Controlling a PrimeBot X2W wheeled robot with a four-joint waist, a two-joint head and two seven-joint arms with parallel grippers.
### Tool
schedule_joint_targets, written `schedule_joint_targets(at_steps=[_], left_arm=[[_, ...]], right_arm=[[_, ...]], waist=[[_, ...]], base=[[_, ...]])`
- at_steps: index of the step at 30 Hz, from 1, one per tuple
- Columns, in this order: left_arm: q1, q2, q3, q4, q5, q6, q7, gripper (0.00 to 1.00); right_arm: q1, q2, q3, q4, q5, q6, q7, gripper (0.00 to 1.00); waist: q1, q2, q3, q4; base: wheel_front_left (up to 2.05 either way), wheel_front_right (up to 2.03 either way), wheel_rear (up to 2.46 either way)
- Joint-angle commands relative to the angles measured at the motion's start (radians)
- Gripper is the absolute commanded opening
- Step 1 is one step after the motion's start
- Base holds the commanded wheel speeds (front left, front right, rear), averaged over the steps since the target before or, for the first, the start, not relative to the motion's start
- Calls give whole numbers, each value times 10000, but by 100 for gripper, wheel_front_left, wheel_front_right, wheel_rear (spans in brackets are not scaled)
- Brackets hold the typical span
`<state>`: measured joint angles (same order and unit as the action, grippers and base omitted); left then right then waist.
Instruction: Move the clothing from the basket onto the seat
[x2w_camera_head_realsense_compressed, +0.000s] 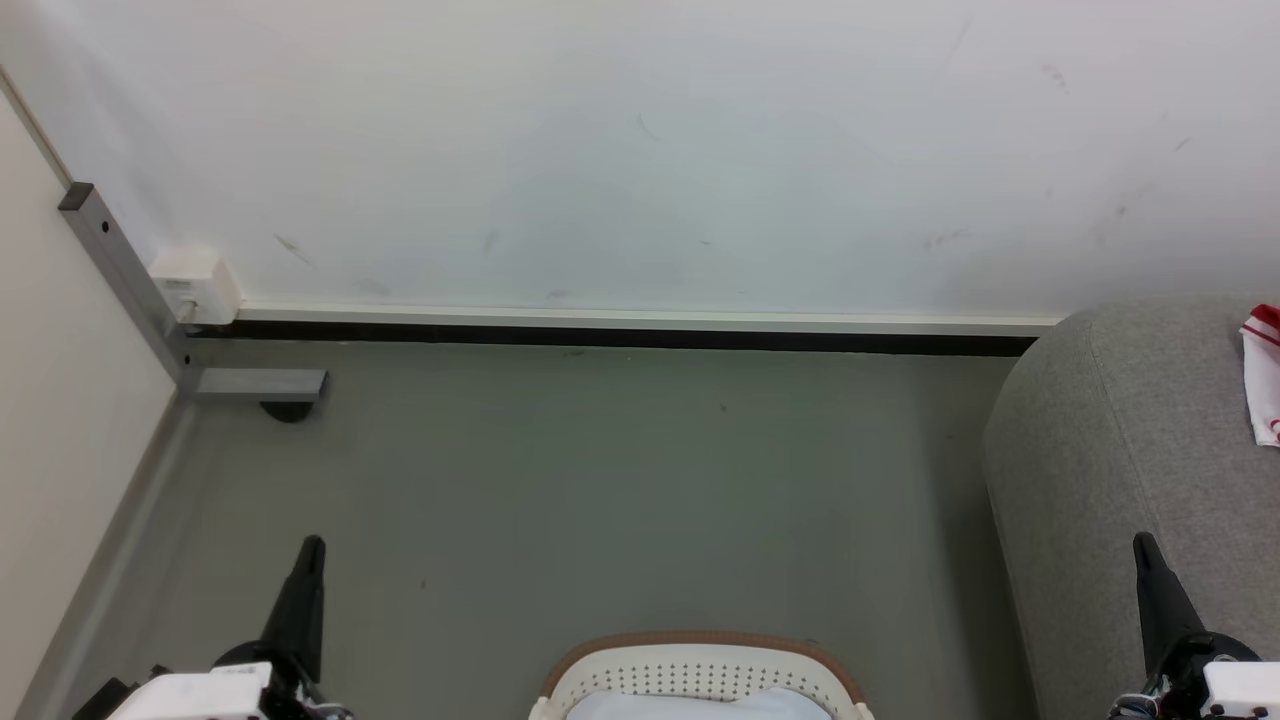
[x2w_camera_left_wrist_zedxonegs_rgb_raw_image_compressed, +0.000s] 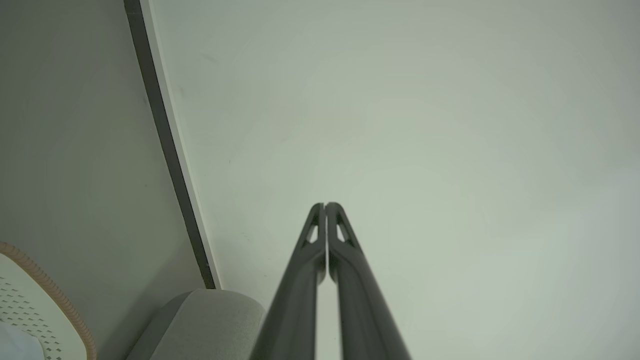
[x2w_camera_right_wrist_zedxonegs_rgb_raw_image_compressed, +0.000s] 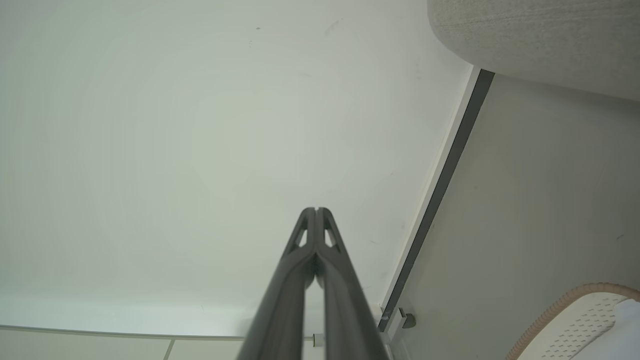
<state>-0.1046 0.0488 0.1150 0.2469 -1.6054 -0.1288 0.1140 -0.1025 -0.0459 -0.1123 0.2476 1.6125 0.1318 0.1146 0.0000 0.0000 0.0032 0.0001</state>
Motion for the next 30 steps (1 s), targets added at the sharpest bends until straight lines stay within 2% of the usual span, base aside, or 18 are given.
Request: schedule_joint_targets(at_steps=[1, 30], left_arm=[[-85, 21, 22, -33, -133, -41, 43, 0], [-84, 21, 19, -34, -135, -41, 40, 0]], right_arm=[[-129, -80, -40, -47, 9, -21, 29, 0], [-129, -80, -39, -47, 10, -21, 28, 0]], waist=[[0, 0, -1, -1], [0, 0, -1, -1]], base=[[0, 0, 0], [0, 0, 0]])
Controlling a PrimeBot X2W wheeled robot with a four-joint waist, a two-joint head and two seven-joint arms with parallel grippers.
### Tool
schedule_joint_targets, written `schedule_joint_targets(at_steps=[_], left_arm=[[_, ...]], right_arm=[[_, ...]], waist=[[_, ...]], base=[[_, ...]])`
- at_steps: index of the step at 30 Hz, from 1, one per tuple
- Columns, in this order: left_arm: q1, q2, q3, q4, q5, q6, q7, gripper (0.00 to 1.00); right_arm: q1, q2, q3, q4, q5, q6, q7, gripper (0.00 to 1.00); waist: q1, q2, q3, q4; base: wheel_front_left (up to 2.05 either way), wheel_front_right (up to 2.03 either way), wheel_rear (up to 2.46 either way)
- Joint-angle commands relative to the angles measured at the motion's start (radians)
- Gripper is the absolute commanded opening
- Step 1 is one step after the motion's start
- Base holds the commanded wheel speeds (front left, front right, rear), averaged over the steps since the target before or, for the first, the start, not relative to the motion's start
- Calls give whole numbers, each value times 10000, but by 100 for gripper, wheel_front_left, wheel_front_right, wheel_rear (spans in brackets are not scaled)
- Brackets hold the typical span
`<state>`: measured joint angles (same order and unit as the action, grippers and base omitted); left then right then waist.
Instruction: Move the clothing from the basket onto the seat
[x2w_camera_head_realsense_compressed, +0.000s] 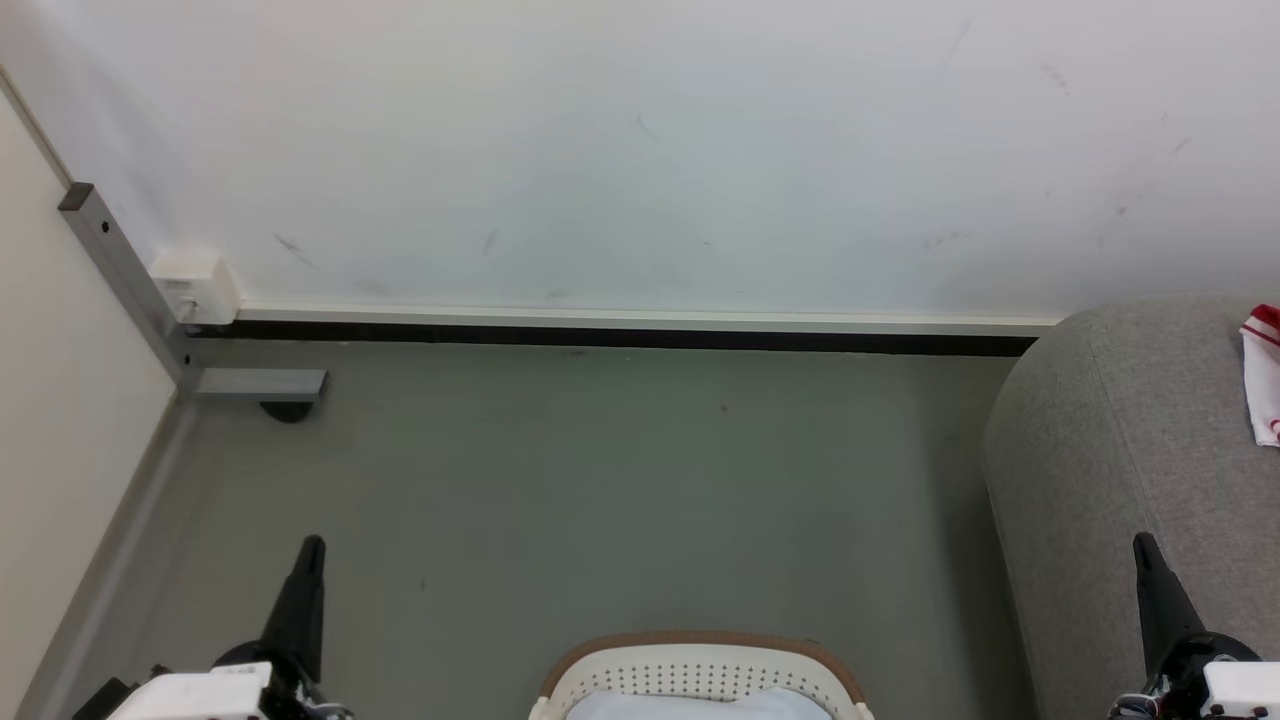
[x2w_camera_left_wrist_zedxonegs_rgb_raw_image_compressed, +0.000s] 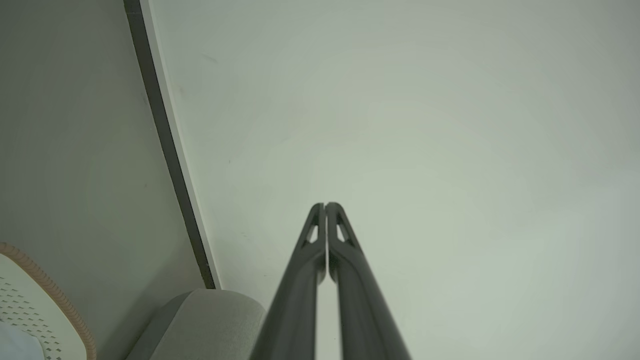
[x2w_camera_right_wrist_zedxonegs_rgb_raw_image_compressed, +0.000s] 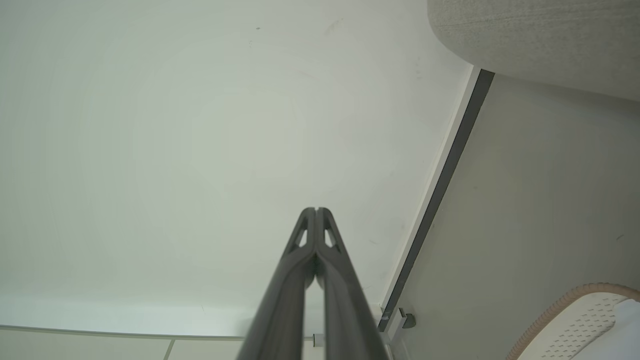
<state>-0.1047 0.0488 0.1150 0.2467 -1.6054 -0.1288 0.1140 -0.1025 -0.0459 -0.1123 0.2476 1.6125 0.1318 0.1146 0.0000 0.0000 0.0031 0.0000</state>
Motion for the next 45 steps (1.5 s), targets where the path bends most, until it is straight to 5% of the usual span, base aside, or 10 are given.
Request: schedule_joint_targets(at_steps=[1, 45], left_arm=[[-83, 21, 19, -32, -135, -41, 40, 0], [-82, 21, 16, -33, -138, -42, 38, 0]], right_arm=[[-129, -80, -39, -47, 10, -21, 28, 0], [-129, -79, -37, -48, 11, -21, 27, 0]], waist=[[0, 0, 0, 0], [0, 0, 0, 0]], base=[[0, 0, 0], [0, 0, 0]])
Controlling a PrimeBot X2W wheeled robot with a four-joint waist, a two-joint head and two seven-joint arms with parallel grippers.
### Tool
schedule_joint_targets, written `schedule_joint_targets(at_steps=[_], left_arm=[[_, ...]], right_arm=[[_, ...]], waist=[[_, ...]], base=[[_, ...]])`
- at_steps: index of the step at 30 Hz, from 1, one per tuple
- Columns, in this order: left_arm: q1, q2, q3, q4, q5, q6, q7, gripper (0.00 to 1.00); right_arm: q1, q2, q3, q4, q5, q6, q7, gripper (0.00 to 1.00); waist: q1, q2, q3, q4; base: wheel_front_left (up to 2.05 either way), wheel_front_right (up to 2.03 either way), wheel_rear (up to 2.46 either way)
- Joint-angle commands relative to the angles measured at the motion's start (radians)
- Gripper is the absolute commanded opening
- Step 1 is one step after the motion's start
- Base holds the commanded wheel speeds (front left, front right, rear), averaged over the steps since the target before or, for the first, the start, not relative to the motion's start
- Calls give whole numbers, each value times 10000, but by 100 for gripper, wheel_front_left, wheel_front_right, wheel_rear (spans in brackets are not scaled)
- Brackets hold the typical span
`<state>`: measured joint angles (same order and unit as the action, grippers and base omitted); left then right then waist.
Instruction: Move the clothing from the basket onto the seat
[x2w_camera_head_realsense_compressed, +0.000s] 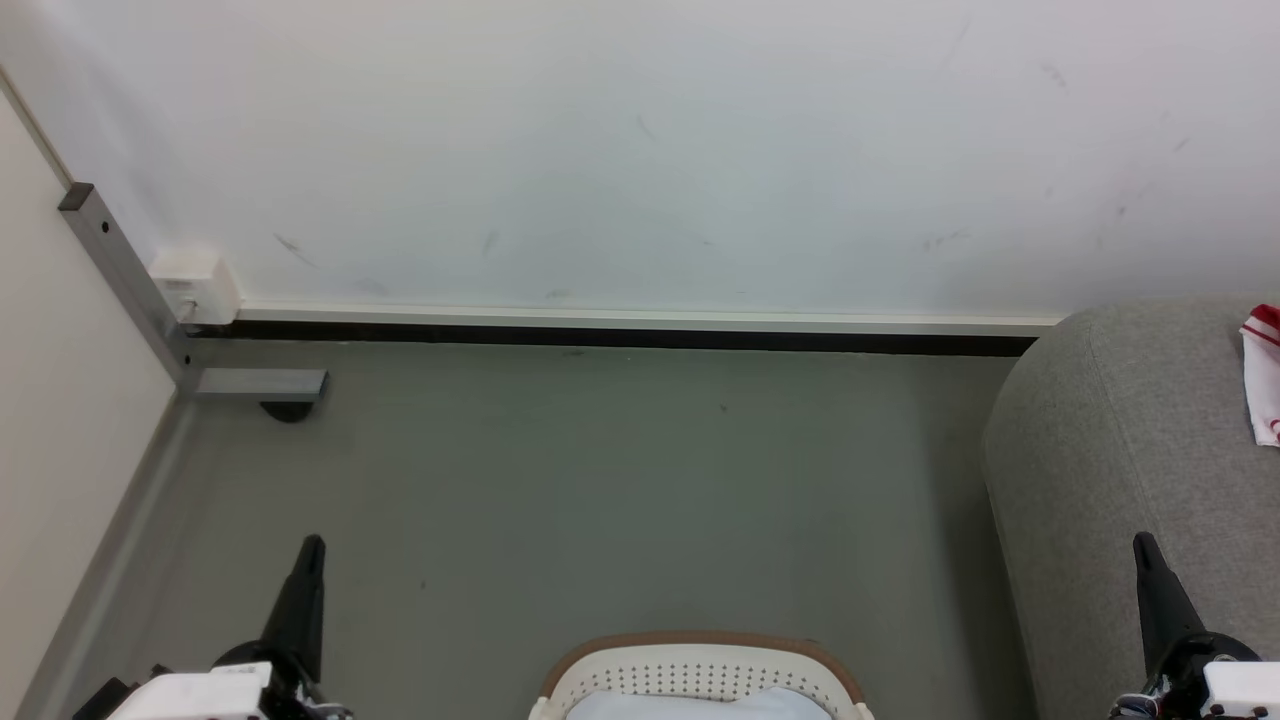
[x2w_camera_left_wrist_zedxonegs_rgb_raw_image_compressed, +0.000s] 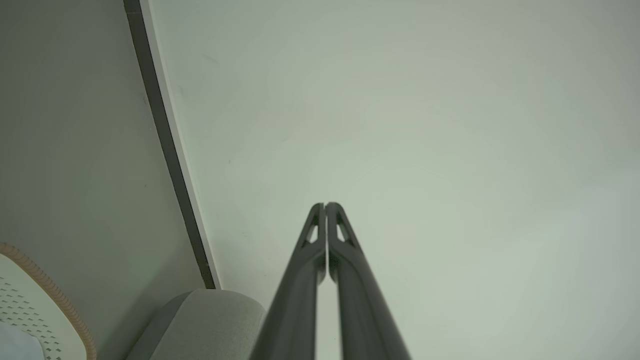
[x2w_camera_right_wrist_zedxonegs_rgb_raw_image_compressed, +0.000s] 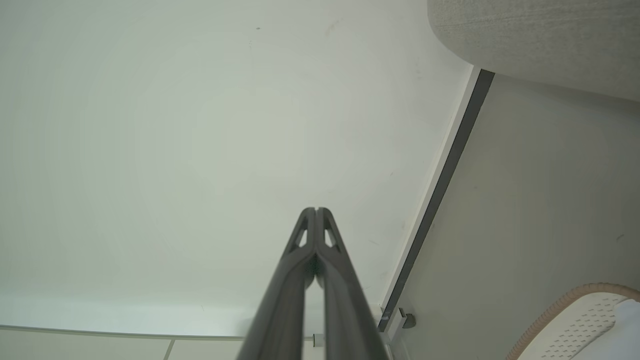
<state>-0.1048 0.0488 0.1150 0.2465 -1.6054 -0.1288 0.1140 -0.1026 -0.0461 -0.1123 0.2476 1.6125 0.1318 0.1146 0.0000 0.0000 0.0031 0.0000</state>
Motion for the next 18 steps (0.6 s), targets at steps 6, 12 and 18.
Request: schedule_joint_targets(at_steps=[6, 12, 18], left_arm=[[-81, 21, 16, -32, -138, -42, 38, 0], [-81, 21, 16, -32, -138, -42, 38, 0], [-81, 21, 16, -32, -138, -42, 38, 0]], right_arm=[[-128, -77, -37, -48, 11, -21, 26, 0], [-128, -77, -37, -48, 11, -21, 26, 0], [-128, -77, -37, -48, 11, -21, 26, 0]], waist=[[0, 0, 0, 0], [0, 0, 0, 0], [0, 0, 0, 0]], base=[[0, 0, 0], [0, 0, 0], [0, 0, 0]])
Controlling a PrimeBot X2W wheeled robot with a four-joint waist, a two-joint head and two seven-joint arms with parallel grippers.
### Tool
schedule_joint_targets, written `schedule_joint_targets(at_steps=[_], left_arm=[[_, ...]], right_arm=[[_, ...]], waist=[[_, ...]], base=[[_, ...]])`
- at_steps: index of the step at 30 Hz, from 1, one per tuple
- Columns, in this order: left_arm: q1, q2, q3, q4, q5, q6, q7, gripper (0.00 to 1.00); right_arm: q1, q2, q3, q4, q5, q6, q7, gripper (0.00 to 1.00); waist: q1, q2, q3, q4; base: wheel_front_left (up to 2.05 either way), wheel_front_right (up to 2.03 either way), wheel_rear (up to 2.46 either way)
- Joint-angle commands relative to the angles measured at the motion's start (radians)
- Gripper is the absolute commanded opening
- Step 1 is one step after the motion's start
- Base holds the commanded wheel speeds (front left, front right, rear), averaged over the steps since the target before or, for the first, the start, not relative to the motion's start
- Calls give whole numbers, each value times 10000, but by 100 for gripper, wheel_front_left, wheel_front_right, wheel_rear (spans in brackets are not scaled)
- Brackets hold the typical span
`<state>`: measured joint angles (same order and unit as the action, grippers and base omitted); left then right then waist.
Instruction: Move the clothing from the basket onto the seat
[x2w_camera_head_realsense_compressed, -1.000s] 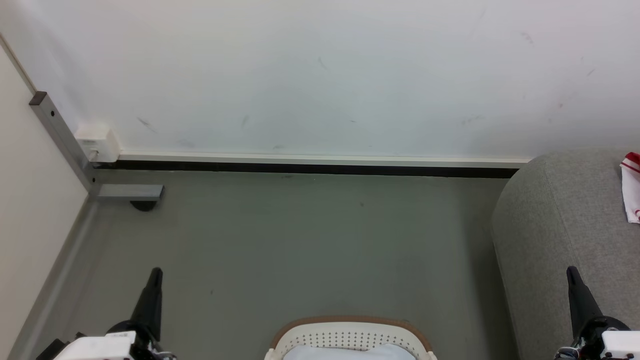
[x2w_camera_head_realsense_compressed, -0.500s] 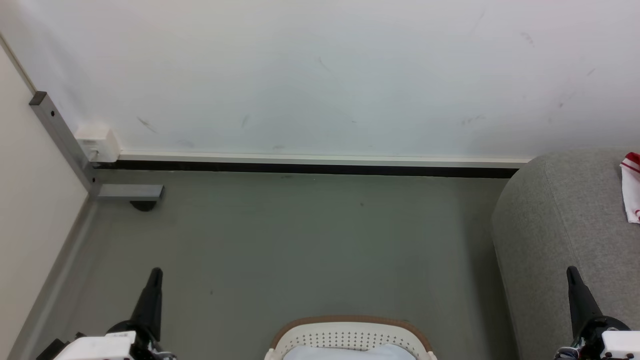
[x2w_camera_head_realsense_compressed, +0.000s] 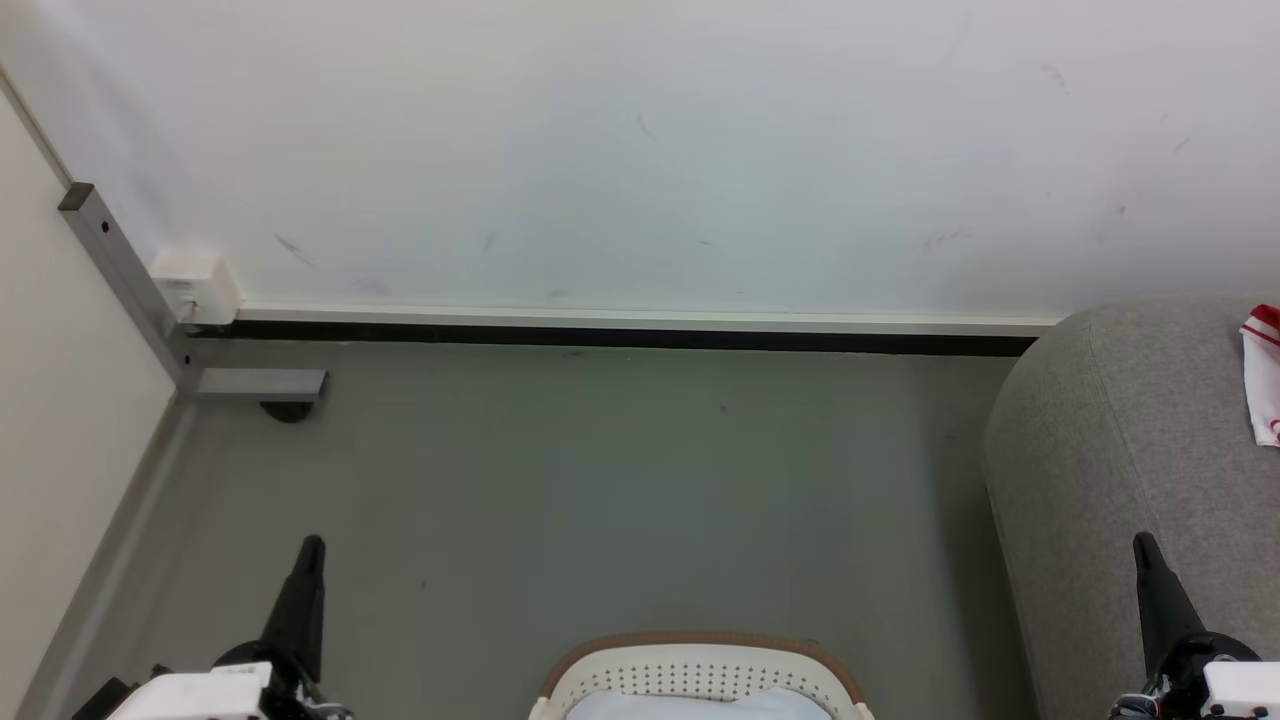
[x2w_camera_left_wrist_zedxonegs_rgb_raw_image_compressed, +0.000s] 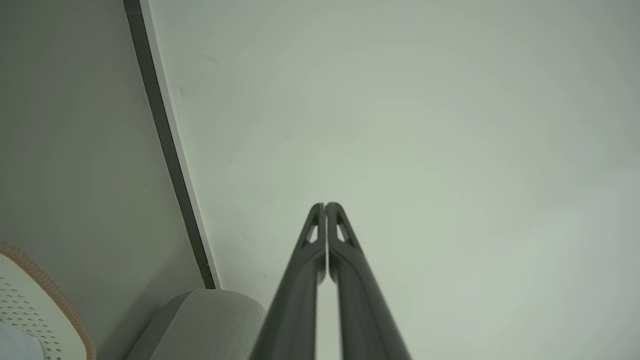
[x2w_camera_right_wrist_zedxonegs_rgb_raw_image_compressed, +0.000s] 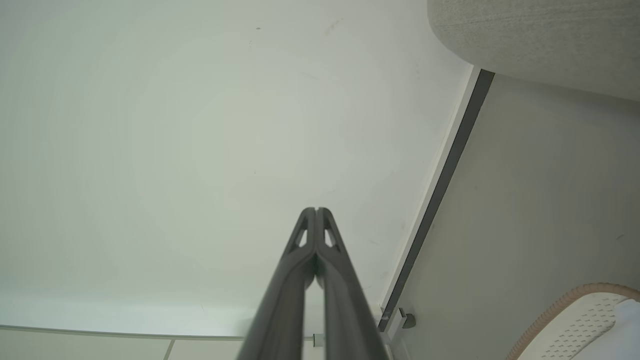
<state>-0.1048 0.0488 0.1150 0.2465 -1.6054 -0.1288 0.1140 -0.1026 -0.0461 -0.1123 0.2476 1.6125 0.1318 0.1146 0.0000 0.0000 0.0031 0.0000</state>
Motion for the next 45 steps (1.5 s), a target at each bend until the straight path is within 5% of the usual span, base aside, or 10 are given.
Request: schedule_joint_targets(at_steps=[1, 45], left_arm=[[-81, 21, 16, -32, -138, -42, 38, 0], [-80, 21, 14, -34, -139, -42, 36, 0]], right_arm=[[-128, -77, -37, -48, 11, -21, 26, 0], [-129, -78, -38, -48, 12, -21, 25, 0]], waist=[[0, 0, 0, 0], [0, 0, 0, 0]], base=[[0, 0, 0], [0, 0, 0]])
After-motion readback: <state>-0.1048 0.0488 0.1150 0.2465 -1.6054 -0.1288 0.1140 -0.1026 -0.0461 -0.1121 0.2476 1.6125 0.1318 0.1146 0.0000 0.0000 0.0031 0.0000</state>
